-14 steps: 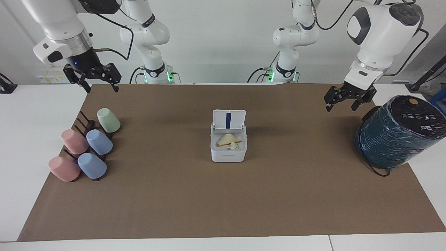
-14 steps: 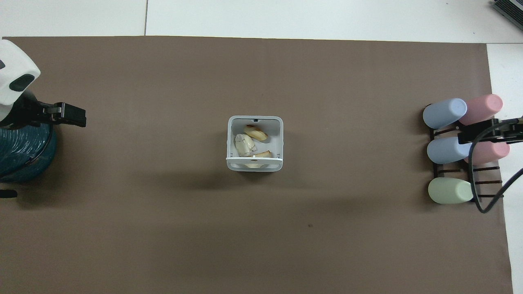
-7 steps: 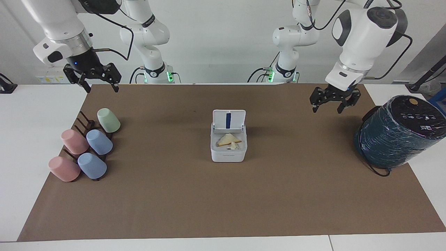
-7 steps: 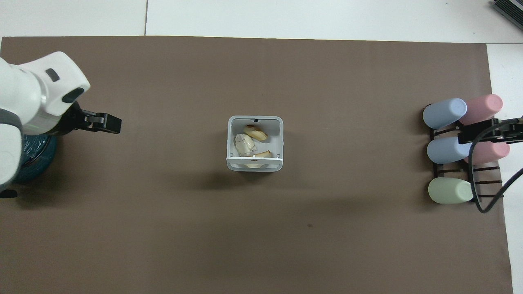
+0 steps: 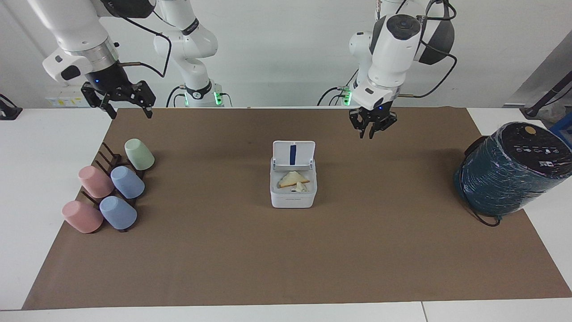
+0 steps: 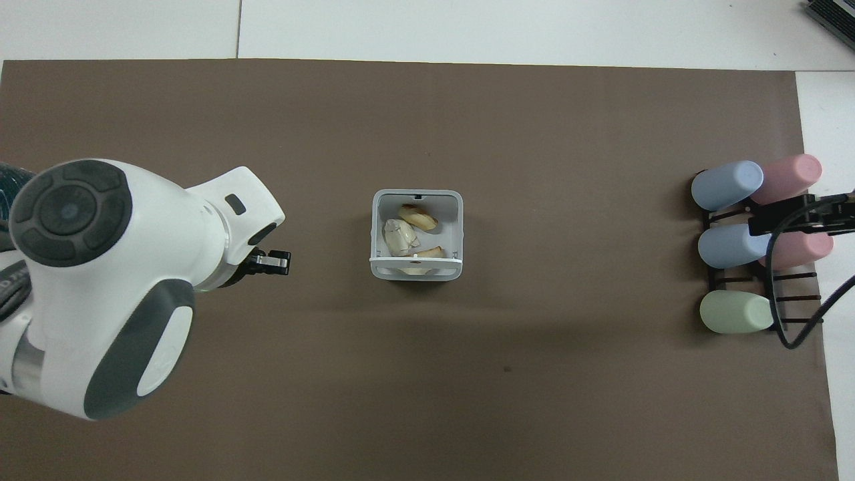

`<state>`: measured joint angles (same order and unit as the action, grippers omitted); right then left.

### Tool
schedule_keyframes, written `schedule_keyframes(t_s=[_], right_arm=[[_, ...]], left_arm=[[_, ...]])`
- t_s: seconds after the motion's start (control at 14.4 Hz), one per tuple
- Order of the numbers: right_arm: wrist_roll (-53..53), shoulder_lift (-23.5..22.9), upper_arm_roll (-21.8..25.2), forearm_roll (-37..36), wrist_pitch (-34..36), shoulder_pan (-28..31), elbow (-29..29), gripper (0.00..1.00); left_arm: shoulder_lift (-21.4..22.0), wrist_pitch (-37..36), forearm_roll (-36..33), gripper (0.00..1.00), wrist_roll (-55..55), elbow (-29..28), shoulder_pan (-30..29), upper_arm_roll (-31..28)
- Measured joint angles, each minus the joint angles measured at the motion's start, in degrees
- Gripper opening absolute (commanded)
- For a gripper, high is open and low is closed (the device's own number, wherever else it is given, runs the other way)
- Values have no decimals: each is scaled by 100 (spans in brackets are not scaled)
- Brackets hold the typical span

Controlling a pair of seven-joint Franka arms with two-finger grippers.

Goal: Close trash can lid
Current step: 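Swing the left arm toward the white trash can and its lid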

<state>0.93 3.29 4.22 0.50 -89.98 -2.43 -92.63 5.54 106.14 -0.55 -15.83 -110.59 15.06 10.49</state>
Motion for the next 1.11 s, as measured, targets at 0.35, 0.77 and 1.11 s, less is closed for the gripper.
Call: schedule_keyframes(t_s=[0.35, 0.77, 1.11], right_arm=[[0, 0, 0, 0, 0, 0, 0, 100], [0, 0, 0, 0, 0, 0, 0, 100], [0, 0, 0, 0, 0, 0, 0, 100]], left_arm=[[19, 573, 188, 9, -1085, -377, 758, -1], [-30, 1484, 194, 9, -1786, -765, 1383, -4], [-350, 2778, 194, 9, -2251, -829, 1462, -24]])
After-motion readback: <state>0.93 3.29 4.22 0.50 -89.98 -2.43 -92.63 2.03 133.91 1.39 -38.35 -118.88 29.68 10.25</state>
